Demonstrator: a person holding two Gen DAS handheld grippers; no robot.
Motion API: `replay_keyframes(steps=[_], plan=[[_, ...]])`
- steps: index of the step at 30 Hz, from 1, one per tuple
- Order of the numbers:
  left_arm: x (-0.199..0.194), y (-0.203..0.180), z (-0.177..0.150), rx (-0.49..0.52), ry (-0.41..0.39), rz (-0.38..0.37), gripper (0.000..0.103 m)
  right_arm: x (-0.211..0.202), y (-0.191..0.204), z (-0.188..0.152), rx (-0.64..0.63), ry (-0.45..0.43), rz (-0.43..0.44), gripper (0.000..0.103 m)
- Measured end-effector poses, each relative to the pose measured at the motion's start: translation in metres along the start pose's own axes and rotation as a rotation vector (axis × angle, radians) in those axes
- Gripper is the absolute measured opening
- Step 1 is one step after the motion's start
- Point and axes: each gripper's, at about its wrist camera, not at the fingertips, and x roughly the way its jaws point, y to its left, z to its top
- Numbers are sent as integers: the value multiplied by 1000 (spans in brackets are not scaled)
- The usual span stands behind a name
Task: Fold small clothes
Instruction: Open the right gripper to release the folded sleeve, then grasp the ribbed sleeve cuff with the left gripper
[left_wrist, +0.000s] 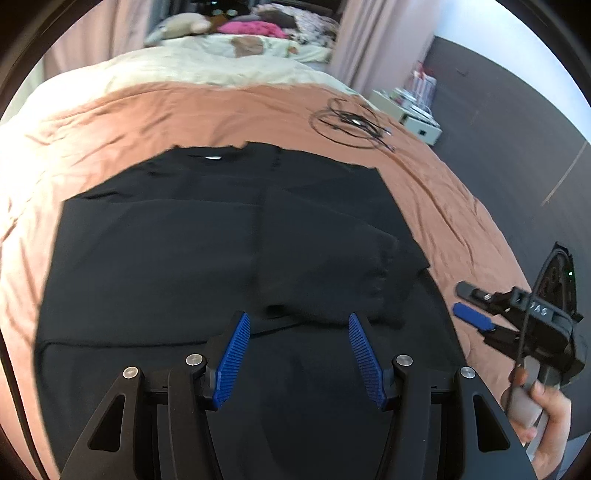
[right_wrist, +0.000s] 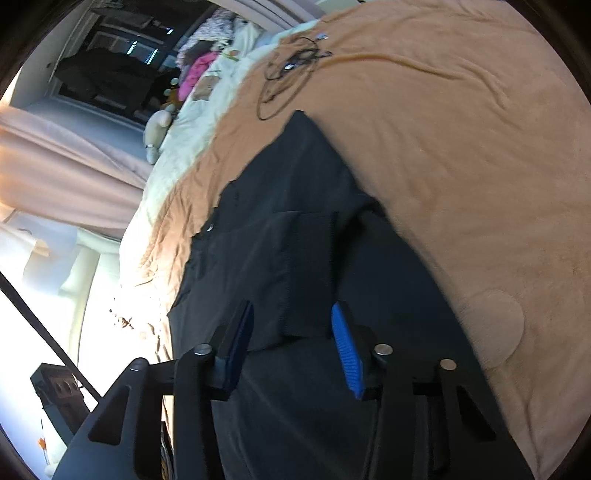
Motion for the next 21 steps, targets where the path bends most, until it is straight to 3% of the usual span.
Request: replay_keyframes(steps=[3,13,17,21], plan=[[24,-25,5,19,21,-21,58,-7,-17,-4,10,6,11,30],[103,-103,11,128,107,-70,58,-17,-66,6,148,-20,60,30],[134,-125,11,186,149,-38,60,-22,-76,11,193,-50,71,30],[156,-139,8,230,164,28,69,-26,-81,8,207,-61,84,30]])
